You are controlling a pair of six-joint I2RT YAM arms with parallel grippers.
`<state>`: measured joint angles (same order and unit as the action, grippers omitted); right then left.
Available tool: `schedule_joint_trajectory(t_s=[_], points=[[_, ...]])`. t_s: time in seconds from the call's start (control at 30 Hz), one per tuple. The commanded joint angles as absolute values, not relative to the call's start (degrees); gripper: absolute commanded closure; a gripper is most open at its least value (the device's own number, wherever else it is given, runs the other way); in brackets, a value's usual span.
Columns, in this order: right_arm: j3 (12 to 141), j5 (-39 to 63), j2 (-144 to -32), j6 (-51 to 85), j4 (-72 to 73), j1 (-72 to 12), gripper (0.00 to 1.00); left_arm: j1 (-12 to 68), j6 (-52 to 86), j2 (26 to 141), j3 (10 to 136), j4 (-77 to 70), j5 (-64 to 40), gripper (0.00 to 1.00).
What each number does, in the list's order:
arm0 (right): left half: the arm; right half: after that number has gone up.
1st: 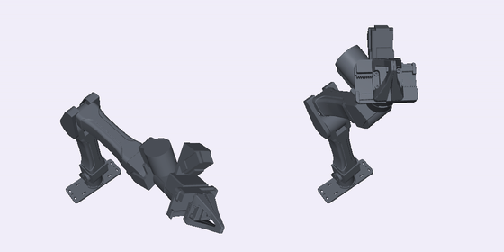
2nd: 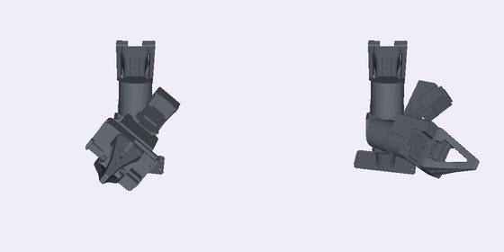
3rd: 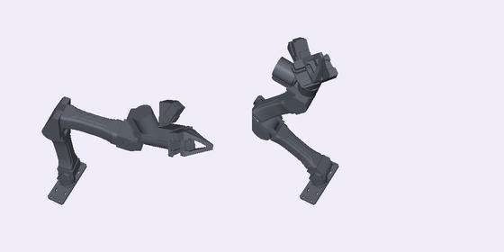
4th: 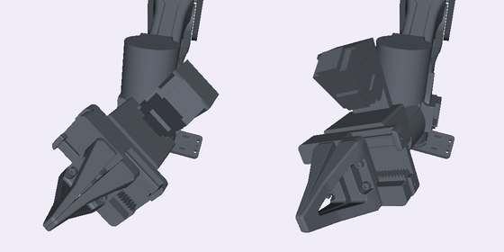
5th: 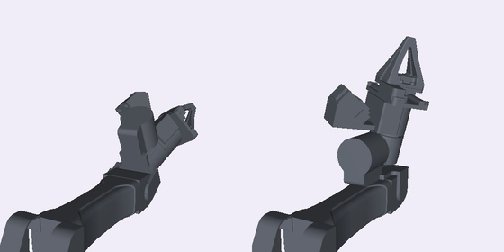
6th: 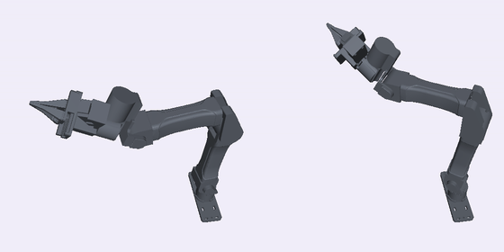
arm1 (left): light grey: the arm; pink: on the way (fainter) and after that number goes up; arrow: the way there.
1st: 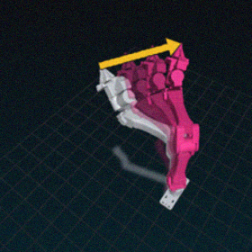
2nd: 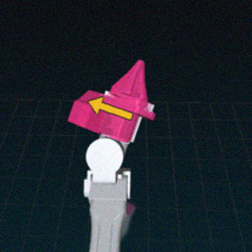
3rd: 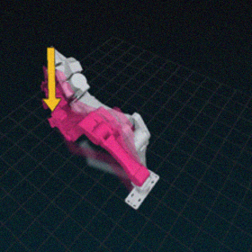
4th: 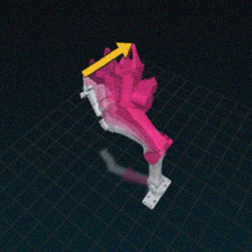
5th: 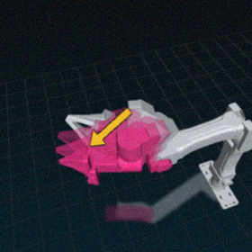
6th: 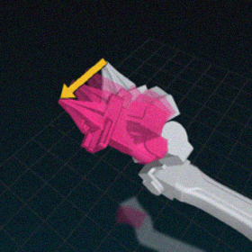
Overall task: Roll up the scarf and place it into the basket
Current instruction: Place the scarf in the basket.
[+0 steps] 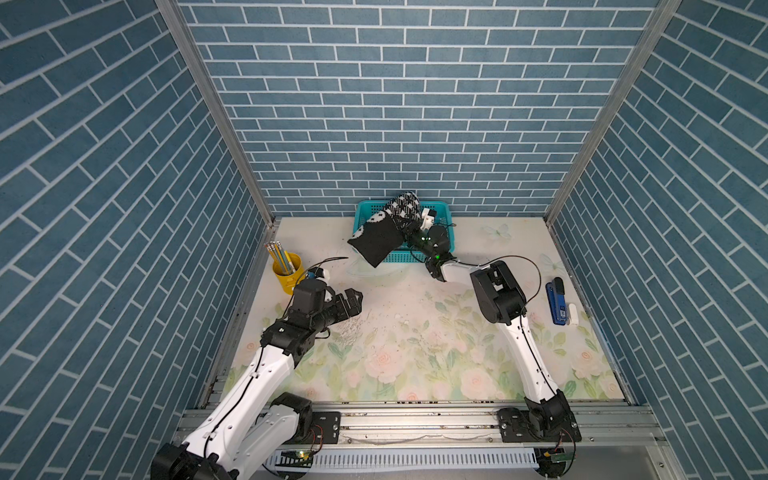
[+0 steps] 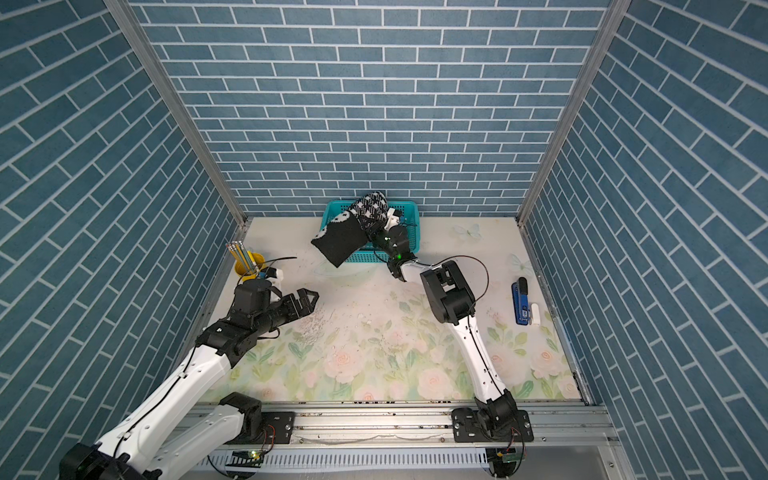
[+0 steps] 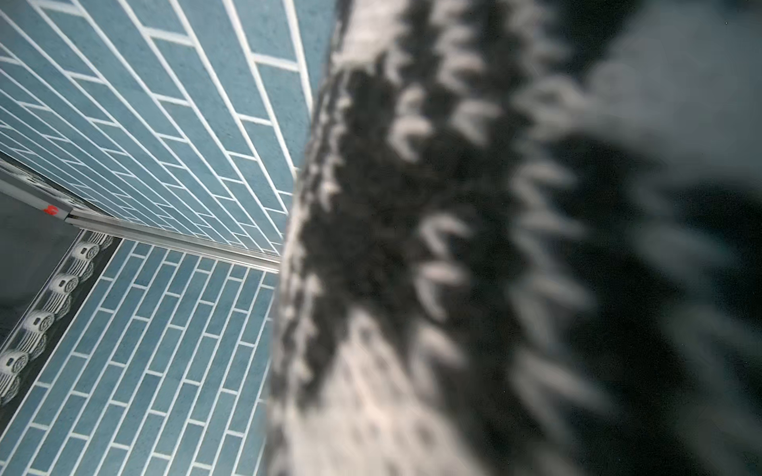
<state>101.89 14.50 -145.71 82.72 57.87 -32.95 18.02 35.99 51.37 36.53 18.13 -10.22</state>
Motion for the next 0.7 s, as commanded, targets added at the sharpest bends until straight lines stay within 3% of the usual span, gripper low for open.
schedule_joint_trajectory(t_s=[0.0, 0.23, 0.27, 0.33, 0.37, 0.43, 0.47, 0.5, 0.57, 0.67], points=[[95.5, 1.8, -140.1, 83.3, 67.1, -32.8, 1.0, 18.3, 35.1, 50.1, 35.8, 17.4, -9.9, 0.0], [91.8, -3.1, -136.8, 81.9, 67.5, -32.9, 1.0, 18.3, 34.7, 50.5, 35.4, 16.6, -10.2, 0.0], [91.7, -3.1, -136.5, 81.6, 67.6, -32.9, 0.96, 18.3, 34.9, 50.6, 35.4, 16.5, -10.3, 0.0], [93.3, -1.7, -136.3, 80.7, 66.0, -32.6, 0.75, 18.3, 35.0, 50.6, 35.2, 16.2, -10.3, 0.0], [94.1, -1.3, -136.2, 80.6, 65.2, -32.5, 0.6, 18.3, 35.0, 50.6, 35.2, 16.2, -10.1, 0.0], [96.2, 0.0, -136.3, 80.5, 62.8, -32.4, 0.2, 18.2, 35.1, 50.7, 35.2, 16.1, -9.9, 0.0], [97.0, 0.4, -136.3, 80.5, 62.4, -32.4, 0.07, 18.2, 35.2, 50.8, 35.2, 16.0, -9.9, 0.0], [97.5, 0.8, -136.2, 80.8, 61.4, -32.4, 0.0, 18.2, 35.2, 51.0, 35.3, 15.9, -9.9, 0.0], [95.7, 0.0, -134.0, 83.4, 56.8, -32.8, 0.0, 17.9, 35.2, 51.2, 35.5, 15.9, -10.2, 0.0], [89.5, -4.1, -127.6, 82.7, 54.5, -33.6, 0.01, 9.3, 36.2, 47.7, 32.1, 13.2, -19.6, 0.0]])
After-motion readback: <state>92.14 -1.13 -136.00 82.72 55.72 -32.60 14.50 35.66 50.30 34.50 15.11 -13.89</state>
